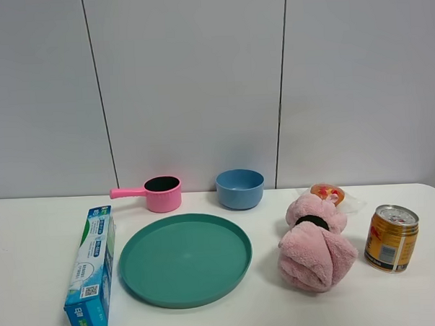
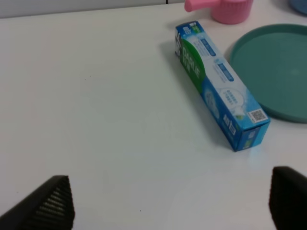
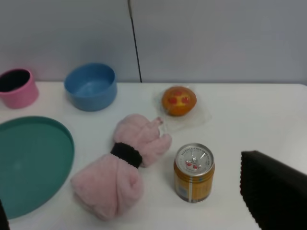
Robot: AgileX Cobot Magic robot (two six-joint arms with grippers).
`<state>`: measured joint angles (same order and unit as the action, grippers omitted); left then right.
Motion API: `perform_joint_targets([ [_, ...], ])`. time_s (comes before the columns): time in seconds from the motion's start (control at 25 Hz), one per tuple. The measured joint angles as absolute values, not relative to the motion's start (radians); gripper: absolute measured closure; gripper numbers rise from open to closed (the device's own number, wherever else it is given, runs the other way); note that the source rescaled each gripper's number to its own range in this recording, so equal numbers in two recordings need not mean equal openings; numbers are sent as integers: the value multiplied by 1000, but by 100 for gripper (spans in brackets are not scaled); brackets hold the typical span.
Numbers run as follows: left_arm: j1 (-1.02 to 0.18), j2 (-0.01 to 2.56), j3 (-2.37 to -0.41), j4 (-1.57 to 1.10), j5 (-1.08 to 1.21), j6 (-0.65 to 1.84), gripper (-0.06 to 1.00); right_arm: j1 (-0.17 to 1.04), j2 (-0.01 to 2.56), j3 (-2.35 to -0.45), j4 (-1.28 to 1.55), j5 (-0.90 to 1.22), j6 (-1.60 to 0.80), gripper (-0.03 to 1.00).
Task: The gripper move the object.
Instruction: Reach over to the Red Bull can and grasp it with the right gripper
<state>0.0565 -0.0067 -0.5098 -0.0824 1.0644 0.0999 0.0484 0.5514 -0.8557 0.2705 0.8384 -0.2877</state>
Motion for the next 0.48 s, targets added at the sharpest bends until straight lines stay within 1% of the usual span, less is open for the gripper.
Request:
perform_joint_targets([
  [0.24,56,-7,-510,-82,1064,100,-6,48,903,-988,230,829,-288,5],
  [0.36,56,-7,-510,-82,1064,100,-6,48,1083,-1054,167,828,-245,-1],
  [0.48,56,-7,-510,-82,1064,100,-6,48,1246,-1119,101,838,-142,-3],
])
